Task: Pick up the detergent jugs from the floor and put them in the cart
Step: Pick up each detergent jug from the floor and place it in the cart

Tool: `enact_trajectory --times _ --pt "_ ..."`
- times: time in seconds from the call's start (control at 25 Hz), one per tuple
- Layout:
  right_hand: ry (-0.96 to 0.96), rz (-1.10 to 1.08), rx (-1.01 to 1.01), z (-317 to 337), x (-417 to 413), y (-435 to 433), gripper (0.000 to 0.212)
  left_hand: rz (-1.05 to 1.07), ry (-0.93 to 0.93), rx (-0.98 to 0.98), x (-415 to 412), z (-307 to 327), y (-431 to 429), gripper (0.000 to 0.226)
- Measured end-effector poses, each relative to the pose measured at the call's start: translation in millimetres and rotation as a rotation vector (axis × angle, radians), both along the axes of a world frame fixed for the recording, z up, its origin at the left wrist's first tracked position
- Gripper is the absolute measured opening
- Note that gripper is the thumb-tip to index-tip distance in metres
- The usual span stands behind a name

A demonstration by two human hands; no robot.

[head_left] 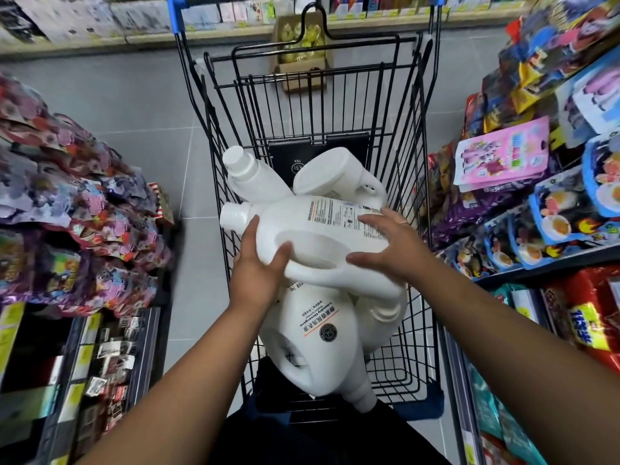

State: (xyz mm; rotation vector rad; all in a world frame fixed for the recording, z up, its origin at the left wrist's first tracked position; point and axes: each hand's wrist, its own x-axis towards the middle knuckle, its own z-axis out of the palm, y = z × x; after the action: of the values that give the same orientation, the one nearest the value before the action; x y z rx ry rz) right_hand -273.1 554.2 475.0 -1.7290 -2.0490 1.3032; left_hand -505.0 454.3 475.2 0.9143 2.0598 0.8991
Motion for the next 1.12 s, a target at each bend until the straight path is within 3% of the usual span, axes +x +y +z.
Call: enact_trajectory --times 0.24,0.72,0.96,1.12 --pt "-0.151 0.126 -0.056 -41 0 -30 0.104 -0.065 0.065 -0.115 -10 -21 12 0.059" --pt "0.155 -0.182 0.093 -11 14 -58 0.091 -0.332 0.054 0.049 -1 7 -13 0.074" --pt "0.153 -0.383 0.241 37 27 -108 0.088 -0.604 0.062 0.164 2 35 -2 0.077" --pt "0.145 -0.632 0.370 73 24 -176 0.085 -0.857 0.071 0.248 11 66 -17 0.078"
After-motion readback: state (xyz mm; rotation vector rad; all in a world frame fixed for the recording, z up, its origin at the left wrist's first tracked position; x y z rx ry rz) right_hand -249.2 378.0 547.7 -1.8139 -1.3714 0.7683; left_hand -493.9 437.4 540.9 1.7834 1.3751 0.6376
